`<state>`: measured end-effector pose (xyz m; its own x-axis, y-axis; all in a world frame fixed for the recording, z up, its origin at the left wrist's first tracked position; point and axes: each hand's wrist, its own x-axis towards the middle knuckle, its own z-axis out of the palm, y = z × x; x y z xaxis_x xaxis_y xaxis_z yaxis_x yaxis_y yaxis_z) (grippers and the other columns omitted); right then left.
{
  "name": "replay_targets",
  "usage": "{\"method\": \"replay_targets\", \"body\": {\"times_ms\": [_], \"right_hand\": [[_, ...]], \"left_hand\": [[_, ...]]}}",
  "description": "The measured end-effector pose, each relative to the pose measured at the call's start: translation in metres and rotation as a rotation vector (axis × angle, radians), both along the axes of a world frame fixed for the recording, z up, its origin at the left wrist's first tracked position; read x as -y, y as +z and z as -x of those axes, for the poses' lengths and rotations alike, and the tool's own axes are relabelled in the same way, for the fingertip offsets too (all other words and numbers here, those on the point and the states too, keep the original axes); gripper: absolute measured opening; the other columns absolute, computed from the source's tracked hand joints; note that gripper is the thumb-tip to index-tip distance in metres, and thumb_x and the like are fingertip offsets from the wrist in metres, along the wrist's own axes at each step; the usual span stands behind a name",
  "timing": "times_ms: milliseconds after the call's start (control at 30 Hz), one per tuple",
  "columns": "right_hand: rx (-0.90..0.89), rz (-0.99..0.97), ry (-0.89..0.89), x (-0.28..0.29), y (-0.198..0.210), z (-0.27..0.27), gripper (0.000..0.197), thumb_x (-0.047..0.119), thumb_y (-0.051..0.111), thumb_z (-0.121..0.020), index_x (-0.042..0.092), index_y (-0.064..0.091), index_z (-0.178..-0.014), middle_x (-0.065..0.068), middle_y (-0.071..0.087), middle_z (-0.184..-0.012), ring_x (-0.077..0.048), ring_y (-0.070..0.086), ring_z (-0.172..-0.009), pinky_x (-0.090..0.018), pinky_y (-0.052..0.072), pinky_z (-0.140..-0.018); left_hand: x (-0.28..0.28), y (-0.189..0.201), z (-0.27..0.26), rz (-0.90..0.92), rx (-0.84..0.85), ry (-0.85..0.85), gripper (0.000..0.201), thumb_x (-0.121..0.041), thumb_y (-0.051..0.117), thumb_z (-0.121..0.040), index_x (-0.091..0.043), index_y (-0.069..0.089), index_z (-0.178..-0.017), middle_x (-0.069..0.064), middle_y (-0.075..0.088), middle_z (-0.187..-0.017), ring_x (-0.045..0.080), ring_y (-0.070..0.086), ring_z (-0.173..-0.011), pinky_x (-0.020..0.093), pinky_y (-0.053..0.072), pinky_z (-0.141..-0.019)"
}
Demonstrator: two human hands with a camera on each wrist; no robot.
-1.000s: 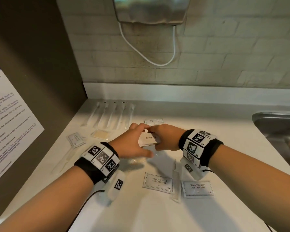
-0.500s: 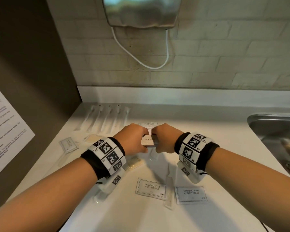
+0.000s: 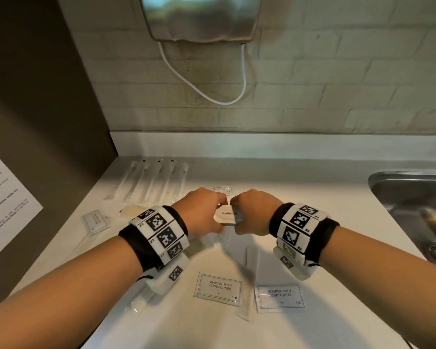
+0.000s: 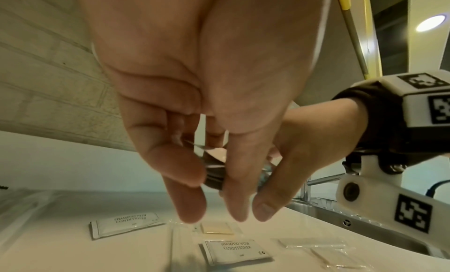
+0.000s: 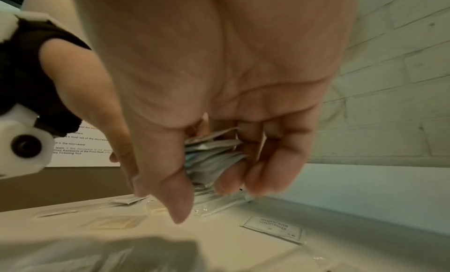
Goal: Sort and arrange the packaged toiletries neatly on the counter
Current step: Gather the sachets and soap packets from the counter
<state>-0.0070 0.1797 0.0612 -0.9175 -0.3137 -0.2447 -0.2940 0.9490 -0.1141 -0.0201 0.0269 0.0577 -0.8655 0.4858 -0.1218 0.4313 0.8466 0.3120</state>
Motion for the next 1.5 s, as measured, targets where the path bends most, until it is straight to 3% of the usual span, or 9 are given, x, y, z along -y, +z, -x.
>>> {"method": "replay_targets", "body": {"times_ms": [100,233,333,600,900,1033,1167,1267,1500], "right_hand": [[0.034,0.037,0.021,-0.007,-0.001,0.001,0.034,0.022,0.069,-0.078,0.013,0.061,-0.109,-0.007,0.068,-0.101,-0.024,0.061,-0.080,-0.025,0.044,-0.061],[0.044,0.115,-0.016,-0.019,-0.004,0.003,0.053,0.015,0.070,-0.075,0.019,0.053,-0.125,-0.002,0.064,-0.097,-0.020,0.054,-0.073,-0.024,0.043,-0.059],[0.061,0.111,-0.056,-0.033,-0.005,0.006,0.049,0.017,0.071,-0.075,0.016,0.055,-0.121,0.001,0.057,-0.089,-0.020,0.053,-0.073,-0.020,0.038,-0.053],[-0.020,0.131,-0.200,-0.119,0.002,0.044,0.048,0.023,0.076,-0.074,0.016,0.057,-0.118,-0.005,0.063,-0.109,-0.020,0.051,-0.084,-0.028,0.039,-0.068],[0.029,-0.002,-0.244,-0.221,-0.007,0.122,0.055,0.028,0.076,-0.076,0.018,0.056,-0.126,-0.004,0.059,-0.122,-0.022,0.056,-0.108,-0.028,0.042,-0.081],[0.053,0.010,-0.276,-0.250,-0.027,0.164,0.055,0.028,0.079,-0.073,0.019,0.059,-0.123,-0.004,0.059,-0.122,-0.022,0.056,-0.110,-0.030,0.045,-0.085],[0.063,0.003,-0.273,-0.264,-0.046,0.205,0.053,0.030,0.080,-0.070,0.020,0.061,-0.118,-0.003,0.058,-0.121,-0.022,0.056,-0.108,-0.029,0.043,-0.081],[0.083,-0.016,-0.277,-0.268,-0.058,0.226,0.055,0.031,0.079,-0.072,0.020,0.059,-0.121,-0.003,0.057,-0.123,-0.023,0.056,-0.112,-0.031,0.044,-0.085],[0.125,0.019,-0.306,-0.279,-0.074,0.246,0.053,0.032,0.079,-0.070,0.023,0.060,-0.119,-0.002,0.057,-0.124,-0.022,0.055,-0.111,-0.031,0.046,-0.090]], "left_hand": [[-0.009,0.002,0.001,0.012,0.009,-0.004,0.035,-0.027,0.084,-0.069,-0.034,0.060,-0.094,-0.013,0.054,-0.080,0.013,0.055,-0.076,0.021,0.036,-0.059],[-0.026,0.003,0.003,0.060,0.009,-0.043,0.039,-0.024,0.082,-0.070,-0.025,0.066,-0.106,-0.005,0.065,-0.092,0.015,0.058,-0.079,0.023,0.041,-0.065],[-0.042,0.005,0.012,0.106,0.011,-0.063,0.037,-0.025,0.083,-0.070,-0.021,0.066,-0.103,-0.003,0.066,-0.092,0.017,0.061,-0.081,0.025,0.042,-0.066],[-0.131,0.015,0.065,0.128,0.062,-0.123,0.038,-0.024,0.085,-0.071,-0.016,0.068,-0.104,0.003,0.075,-0.090,0.021,0.072,-0.080,0.032,0.058,-0.072],[-0.246,-0.010,0.156,0.112,0.145,-0.126,0.039,-0.023,0.084,-0.073,-0.009,0.069,-0.106,-0.004,0.063,-0.061,0.011,0.064,-0.050,0.023,0.053,-0.051],[-0.274,-0.033,0.200,0.145,0.143,-0.112,0.038,-0.022,0.083,-0.072,-0.010,0.073,-0.106,-0.004,0.066,-0.062,0.008,0.064,-0.052,0.016,0.047,-0.044],[-0.285,-0.049,0.239,0.162,0.164,-0.126,0.042,-0.026,0.082,-0.074,-0.010,0.072,-0.111,0.007,0.076,-0.092,0.021,0.075,-0.079,0.026,0.061,-0.065],[-0.291,-0.063,0.262,0.233,0.081,-0.180,0.047,-0.039,0.078,-0.076,-0.013,0.071,-0.115,0.006,0.072,-0.110,0.025,0.068,-0.102,0.035,0.055,-0.089],[-0.295,-0.082,0.284,0.260,0.081,-0.234,0.053,-0.041,0.079,-0.074,-0.013,0.070,-0.118,0.008,0.070,-0.114,0.027,0.064,-0.106,0.037,0.051,-0.094]]}}
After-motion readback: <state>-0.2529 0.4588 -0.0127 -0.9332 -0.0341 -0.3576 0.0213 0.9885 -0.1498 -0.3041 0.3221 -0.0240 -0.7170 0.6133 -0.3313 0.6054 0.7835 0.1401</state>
